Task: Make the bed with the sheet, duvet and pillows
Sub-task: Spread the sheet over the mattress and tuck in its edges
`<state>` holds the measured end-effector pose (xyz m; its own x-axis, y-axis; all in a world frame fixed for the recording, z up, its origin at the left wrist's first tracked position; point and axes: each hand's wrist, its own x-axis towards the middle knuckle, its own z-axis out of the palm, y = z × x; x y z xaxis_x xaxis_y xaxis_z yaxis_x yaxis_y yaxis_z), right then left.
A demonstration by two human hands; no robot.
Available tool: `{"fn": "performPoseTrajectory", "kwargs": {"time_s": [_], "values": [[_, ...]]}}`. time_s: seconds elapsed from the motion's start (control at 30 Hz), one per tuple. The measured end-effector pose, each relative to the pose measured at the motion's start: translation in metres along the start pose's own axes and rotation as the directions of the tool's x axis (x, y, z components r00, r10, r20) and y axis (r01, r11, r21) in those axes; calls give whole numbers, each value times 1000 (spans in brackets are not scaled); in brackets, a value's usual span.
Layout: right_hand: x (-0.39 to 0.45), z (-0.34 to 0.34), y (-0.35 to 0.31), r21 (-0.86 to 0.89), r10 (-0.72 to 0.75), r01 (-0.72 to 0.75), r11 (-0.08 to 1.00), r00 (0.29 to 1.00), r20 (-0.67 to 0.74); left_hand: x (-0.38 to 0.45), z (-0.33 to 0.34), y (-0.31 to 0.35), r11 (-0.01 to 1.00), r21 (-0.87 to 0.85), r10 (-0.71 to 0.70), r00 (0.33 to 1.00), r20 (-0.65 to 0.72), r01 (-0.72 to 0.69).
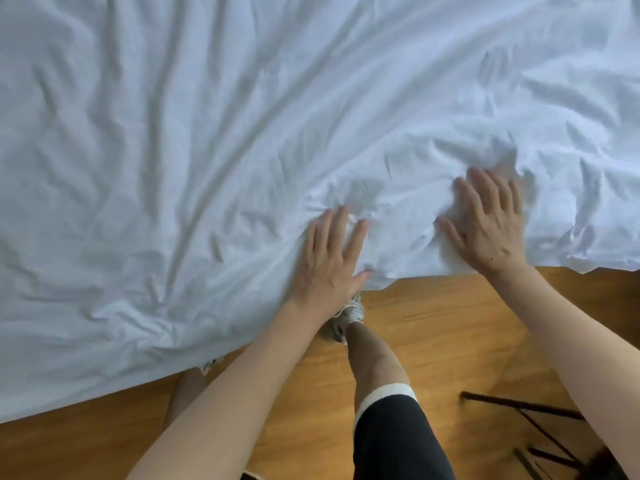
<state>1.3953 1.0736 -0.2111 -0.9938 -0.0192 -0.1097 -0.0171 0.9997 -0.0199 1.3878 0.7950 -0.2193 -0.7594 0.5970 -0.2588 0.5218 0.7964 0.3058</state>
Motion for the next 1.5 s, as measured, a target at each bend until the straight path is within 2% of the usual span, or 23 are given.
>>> {"fn": "performPoseTrajectory", "kwargs": {"time_s": [0.1,0.2,0.27,0.43,0.53,0.6,0.67,0.7,0.77,0.8,0.83,0.87,0.9,0.93,0.97,1.0,1.07,1.1,1.17,1.23,1.3,1.37,1.5], "values": [[9,6,50,-35,33,-33,999,999,20,29,4,12,988,115,-100,995,-7,100],[22,15,52,18,19,-18,1000,998,-56,35,3,5,979,183,-74,991,-110,93],[31,18,47,34,45,-42,999,994,-103,40,-2,2,983,165,-48,985,-167,76],[39,3,54,154,105,-93,984,992,-67,48,-26,4,993,-111,3,972,-233,-30],[10,-30,69,215,-21,44,976,994,-107,22,-49,27,964,-221,87,962,-258,-146],[-6,-43,78,224,-91,115,968,989,-117,7,-56,40,949,-276,86,967,-240,-153],[-8,-39,77,173,-61,65,983,998,-28,1,-56,50,945,-279,139,982,-130,-171],[-5,-32,71,128,-44,36,991,997,61,2,-56,55,949,-245,210,977,18,-200],[0,-19,50,77,-38,25,997,986,164,4,-49,58,956,-134,292,867,404,-259],[4,-15,39,87,-33,22,996,990,137,7,-48,58,957,-130,288,835,468,-258],[9,-15,26,108,-23,15,994,998,66,9,-50,56,956,-166,290,863,414,-241],[14,-17,13,132,-16,19,991,999,-28,11,-52,54,954,-208,265,935,238,-217],[20,-20,-2,153,-18,37,988,992,-125,15,-49,50,955,-224,196,981,-12,-193],[27,-23,-16,167,-28,64,984,978,-209,21,-44,41,967,-209,94,967,-238,-145],[35,-24,-28,169,-43,88,982,966,-254,27,-42,29,982,-177,-3,932,-363,-65],[42,-22,-36,156,-50,92,983,966,-253,31,-40,14,990,-136,-89,912,-401,37],[47,-9,-35,128,33,-17,992,992,-123,30,-29,-22,962,-57,-271,902,-336,267],[41,0,-26,111,139,-137,984,990,-11,24,-24,-41,926,-16,-369,893,-257,378],[14,15,-1,68,384,-400,914,908,167,0,-12,-69,868,75,-483,869,-108,491],[-11,19,18,9,470,-484,875,854,224,-21,-6,-81,867,120,-482,875,-46,484],[-20,16,22,-55,455,-457,888,852,260,-33,-7,-79,878,122,-465,885,-15,463],[-16,10,15,-95,498,-492,865,820,282,-44,-7,-73,872,122,-480,877,20,474],[0,-16,-23,5,575,-629,777,713,402,-69,-20,-50,878,130,-478,853,211,460]]}}
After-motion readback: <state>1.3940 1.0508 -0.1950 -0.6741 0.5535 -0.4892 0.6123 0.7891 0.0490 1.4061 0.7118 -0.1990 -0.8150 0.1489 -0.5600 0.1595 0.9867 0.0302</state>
